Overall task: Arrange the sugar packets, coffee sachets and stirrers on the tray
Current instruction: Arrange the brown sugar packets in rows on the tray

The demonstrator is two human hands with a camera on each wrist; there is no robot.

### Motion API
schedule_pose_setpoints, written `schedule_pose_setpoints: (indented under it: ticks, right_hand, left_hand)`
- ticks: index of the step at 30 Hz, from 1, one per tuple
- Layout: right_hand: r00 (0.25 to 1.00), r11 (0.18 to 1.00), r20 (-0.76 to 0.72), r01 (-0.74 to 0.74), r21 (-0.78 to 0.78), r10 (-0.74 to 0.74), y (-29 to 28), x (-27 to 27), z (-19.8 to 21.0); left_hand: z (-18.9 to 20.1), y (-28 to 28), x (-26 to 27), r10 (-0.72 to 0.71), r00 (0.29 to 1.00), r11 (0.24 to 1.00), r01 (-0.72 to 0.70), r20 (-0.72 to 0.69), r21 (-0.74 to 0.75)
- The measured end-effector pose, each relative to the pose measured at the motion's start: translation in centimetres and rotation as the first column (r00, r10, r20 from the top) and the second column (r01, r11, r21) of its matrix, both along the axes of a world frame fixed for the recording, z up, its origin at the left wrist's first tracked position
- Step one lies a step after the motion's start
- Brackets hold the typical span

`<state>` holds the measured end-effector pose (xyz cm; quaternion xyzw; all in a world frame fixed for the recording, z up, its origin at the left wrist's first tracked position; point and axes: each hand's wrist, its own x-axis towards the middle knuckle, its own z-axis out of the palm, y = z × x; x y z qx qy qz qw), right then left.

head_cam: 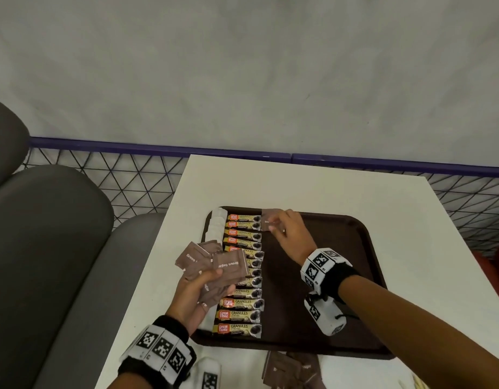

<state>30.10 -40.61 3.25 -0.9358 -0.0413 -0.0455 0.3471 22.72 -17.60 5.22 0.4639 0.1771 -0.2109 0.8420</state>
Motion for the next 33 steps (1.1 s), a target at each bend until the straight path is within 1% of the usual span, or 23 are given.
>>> schedule_pose_setpoints:
  ticks: [2, 4, 6, 7, 9, 10, 11, 13, 20, 22, 24, 25, 26, 27, 28, 30, 31, 33]
  right_hand:
    - [0.998, 0.997, -0.005, -0.061, 0.052, 0.061, 0.5, -1.3, 0.5]
    - [0.994, 0.982, -0.053, -0.082, 0.172, 0.093, 1.3, -2.6, 1.1]
    - [0.977, 0.942, -0.167, -0.072, 0.328, 0.133, 2.3, -3.8, 1.8]
    - [0.956, 0.918, -0.240, -0.062, 0.393, 0.167, 2.7, -4.4, 2.0]
    - [0.903, 0.879, -0.352, -0.054, 0.474, 0.245, 3.3, -5.2, 2.1]
    - [0.882, 0.860, -0.384, -0.046, 0.509, 0.274, 3.6, -5.5, 2.1]
    - [0.869, 0.838, -0.397, -0.036, 0.545, 0.295, 3.8, -5.7, 1.9]
    - [0.866, 0.794, -0.388, -0.016, 0.608, 0.314, 4.2, -5.9, 1.6]
    - [0.894, 0.719, -0.368, 0.077, 0.690, 0.258, 4.1, -6.4, 1.8]
    - [0.908, 0.646, -0.373, 0.172, 0.744, 0.189, 3.7, -6.4, 1.5]
    - [0.908, 0.539, -0.410, 0.304, 0.785, 0.084, 2.7, -6.1, 1.3]
    - [0.902, 0.500, -0.431, 0.363, 0.786, 0.022, 2.1, -5.8, 1.2]
    - [0.893, 0.480, -0.448, 0.412, 0.775, -0.044, 1.5, -5.5, 1.2]
    - [0.883, 0.483, -0.457, 0.449, 0.752, -0.109, 0.7, -5.0, 1.1]
    - [0.873, 0.510, -0.458, 0.475, 0.717, -0.169, 0.0, -4.5, 1.0]
    - [0.857, 0.622, -0.433, 0.504, 0.599, -0.278, -1.5, -3.2, 0.9]
    - [0.854, 0.673, -0.419, 0.507, 0.538, -0.309, -2.1, -2.4, 0.8]
    - [0.858, 0.746, -0.392, 0.493, 0.447, -0.332, -3.2, -0.9, 0.6]
  left_hand:
    - [0.2, -0.2, -0.2, 0.016, 1.000, 1.000, -0.016, 0.007, 0.010]
    - [0.4, -0.4, -0.6, 0.021, 1.000, 0.999, -0.021, 0.021, 0.026]
    - [0.6, -0.6, -0.9, 0.012, 0.999, 0.999, -0.013, 0.038, 0.036]
    - [0.8, -0.7, -1.2, 0.004, 0.999, 0.999, -0.006, 0.047, 0.040]
    - [1.1, -1.0, -1.5, -0.013, 0.998, 0.999, 0.010, 0.063, 0.053]
    - [1.1, -1.1, -1.7, -0.021, 0.998, 0.998, 0.017, 0.065, 0.062]
    - [1.1, -1.1, -1.9, -0.026, 0.998, 0.997, 0.022, 0.064, 0.069]
    - [1.1, -1.2, -2.1, -0.023, 0.998, 0.997, 0.019, 0.054, 0.073]
    - [1.1, -1.1, -2.0, -0.007, 0.999, 0.999, 0.005, 0.052, 0.043]
    - [1.1, -1.1, -2.0, -0.004, 0.999, 0.999, 0.002, 0.046, 0.048]
    - [0.8, -0.9, -2.0, 0.006, 0.999, 0.998, -0.008, 0.038, 0.055]
    - [0.7, -0.7, -2.0, 0.014, 0.999, 0.998, -0.016, 0.033, 0.059]
    - [0.6, -0.5, -1.9, 0.022, 0.999, 0.998, -0.024, 0.028, 0.060]
    - [0.4, -0.3, -1.8, 0.030, 0.999, 0.997, -0.032, 0.022, 0.064]
    - [0.2, -0.1, -1.8, 0.036, 0.999, 0.997, -0.037, 0.017, 0.071]
    - [-0.1, 0.4, -1.6, 0.040, 0.999, 0.995, -0.041, 0.009, 0.091]
    - [-0.3, 0.5, -1.5, 0.042, 0.999, 0.995, -0.042, 0.006, 0.095]
    - [-0.5, 0.9, -1.4, 0.044, 0.999, 0.995, -0.044, 0.001, 0.094]
